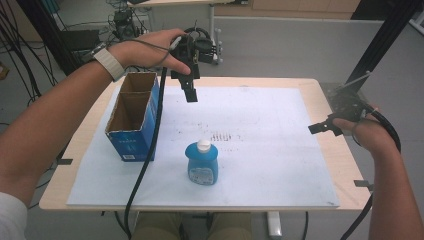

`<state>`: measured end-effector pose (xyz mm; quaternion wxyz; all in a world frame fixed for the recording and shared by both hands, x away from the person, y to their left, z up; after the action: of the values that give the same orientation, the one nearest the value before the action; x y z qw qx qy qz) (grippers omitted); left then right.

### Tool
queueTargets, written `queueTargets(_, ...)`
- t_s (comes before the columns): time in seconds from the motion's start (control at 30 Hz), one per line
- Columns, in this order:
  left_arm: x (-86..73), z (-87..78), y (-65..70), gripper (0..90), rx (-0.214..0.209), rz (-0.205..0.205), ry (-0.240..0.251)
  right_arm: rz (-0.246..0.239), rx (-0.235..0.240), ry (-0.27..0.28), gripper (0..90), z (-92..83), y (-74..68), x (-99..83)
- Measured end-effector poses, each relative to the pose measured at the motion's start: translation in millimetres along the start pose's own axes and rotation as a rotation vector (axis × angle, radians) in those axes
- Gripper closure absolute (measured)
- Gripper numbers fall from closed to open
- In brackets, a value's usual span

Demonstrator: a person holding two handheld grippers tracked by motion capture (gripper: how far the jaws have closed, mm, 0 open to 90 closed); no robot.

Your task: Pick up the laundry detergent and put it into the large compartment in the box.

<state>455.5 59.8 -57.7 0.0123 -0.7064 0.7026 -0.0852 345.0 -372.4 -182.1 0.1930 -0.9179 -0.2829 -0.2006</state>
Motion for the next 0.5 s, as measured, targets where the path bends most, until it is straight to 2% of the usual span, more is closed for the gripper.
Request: queueTargets(0.5, 1.5, -3.5, 4.9, 7.7, 0.010, 0.013, 0.007, 0.000, -0.002, 0.006, 7.9, -3.2, -2.2, -5.2)
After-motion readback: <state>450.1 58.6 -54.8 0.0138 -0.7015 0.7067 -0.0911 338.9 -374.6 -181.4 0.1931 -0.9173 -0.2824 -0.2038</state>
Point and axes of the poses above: each handheld gripper's, and its own axes: z roughly forward along the jaws, x roughly out of its top, y roughly to its right, the point moved 5 cm from there along z, roughly forward along the jaws, and after that the axes turned 11 degrees about x, right-handed, at the moved point
